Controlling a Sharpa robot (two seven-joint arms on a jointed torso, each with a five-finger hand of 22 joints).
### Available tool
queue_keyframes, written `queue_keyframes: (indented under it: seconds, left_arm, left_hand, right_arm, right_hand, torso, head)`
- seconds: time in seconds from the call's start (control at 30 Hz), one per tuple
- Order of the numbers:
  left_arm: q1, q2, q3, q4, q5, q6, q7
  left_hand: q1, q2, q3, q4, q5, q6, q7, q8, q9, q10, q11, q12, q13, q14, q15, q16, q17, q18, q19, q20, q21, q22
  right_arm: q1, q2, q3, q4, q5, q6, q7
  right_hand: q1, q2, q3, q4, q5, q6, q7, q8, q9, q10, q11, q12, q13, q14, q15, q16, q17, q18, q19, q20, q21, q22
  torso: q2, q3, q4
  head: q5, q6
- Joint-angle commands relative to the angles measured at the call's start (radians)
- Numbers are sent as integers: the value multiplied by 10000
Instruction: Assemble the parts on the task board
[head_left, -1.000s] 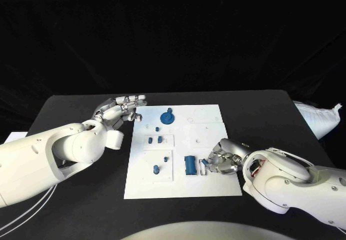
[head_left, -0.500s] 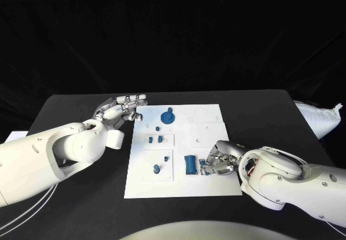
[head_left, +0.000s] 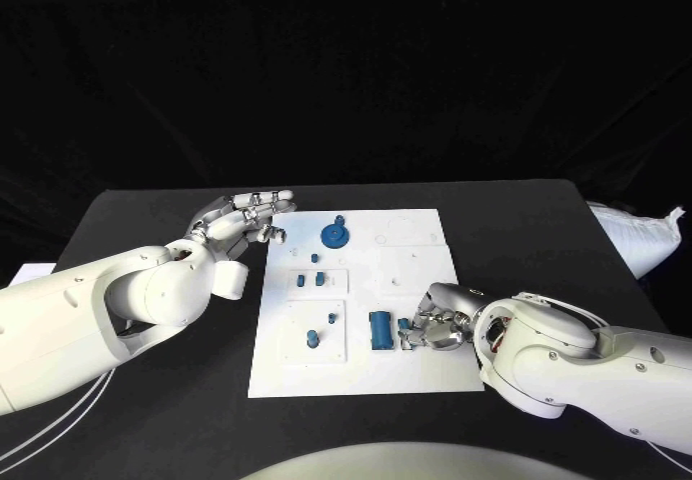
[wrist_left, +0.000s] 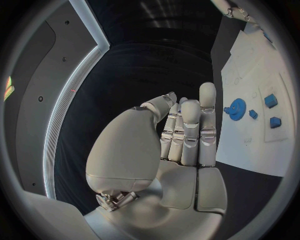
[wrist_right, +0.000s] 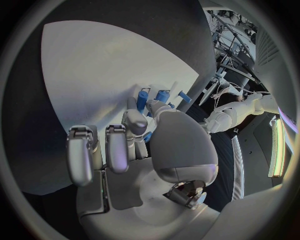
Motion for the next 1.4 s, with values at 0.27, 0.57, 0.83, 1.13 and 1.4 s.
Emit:
queue_keyframes:
  seconds: [0.27, 0.57, 0.83, 1.13, 1.4]
  left_arm:
    - [2, 2, 4, 25, -27, 232, -3]
    - [1, -7, -2, 11, -28, 247, -20]
    - [0, -2, -9, 0, -28, 253, -12]
    - [-18, 78, -70, -250, -25, 283, 114]
    - [-30, 393, -105, -889, 118, 103, 357]
  left_hand:
    - [-14, 82, -16, -28, 5, -66, 21, 43, -1, -59, 3, 42, -8, -87, 23, -25, -29, 194, -77, -26, -56, -27]
    - [-20, 81, -22, -27, 5, -71, 23, 44, -2, -66, 4, 45, -9, -95, 25, -31, -44, 194, -82, -25, -67, -33]
    - [-20, 81, -23, -27, 4, -72, 23, 44, -2, -67, 5, 45, -9, -96, 25, -32, -46, 194, -82, -25, -67, -34]
    - [-50, 80, -45, -18, 2, -87, 30, 47, -4, -87, 13, 58, -12, -122, 33, -47, -83, 191, -95, -19, -79, -38]
    - [-302, 79, -346, 105, -138, -63, -37, 163, -4, -195, 15, 194, -41, -1565, 98, -1492, -1480, 190, -1029, 54, -829, -402]
  right_arm:
    - [-13, 12, -5, 109, -350, 227, -774]
    - [-13, -227, -1, 385, -610, 23, -707]
    - [-3, -455, 8, 368, -666, -212, -476]
    - [487, -618, 24, -355, 3220, -2266, 3268]
    - [1233, -132, 16, -2322, 9206, -2169, 8064]
  right_hand:
    - [-619, 113, -1066, 145, -1045, 128, -47, 34, 73, 132, -26, 228, 172, 669, -110, 129, 471, -114, 429, -54, 90, 1931]
    - [-1061, 266, -1694, 173, -1470, 186, -65, 40, 120, 176, -49, 300, 256, 681, -114, 175, 550, -127, 465, -71, 125, 1974]
    - [-848, 339, -1830, 124, -1521, 137, -54, 4, 127, 132, -41, 151, 199, 671, -110, 149, 510, -124, 456, -70, 115, 1967]
    - [1319, 396, -1931, -287, -1028, -987, 436, -770, -238, -966, 367, -2749, -1353, 345, 200, -806, -894, 184, -428, 188, -831, 997]
    - [3109, 621, -1541, -736, -2266, -1452, 912, -1031, -670, -2474, 800, -7165, -5330, -1816, 660, -7324, -7533, 1515, -4659, 572, -7139, -4678]
  torso:
    - [-10, 7, -3]
    - [-9, 10, -17]
    - [-15, 5, -9]
    - [-180, -40, -19]
    - [-584, -166, -16]
  head:
    - [-11, 0]
    - [0, 10]
    - [-64, 58]
    - [-170, 220]
    - [-344, 525]
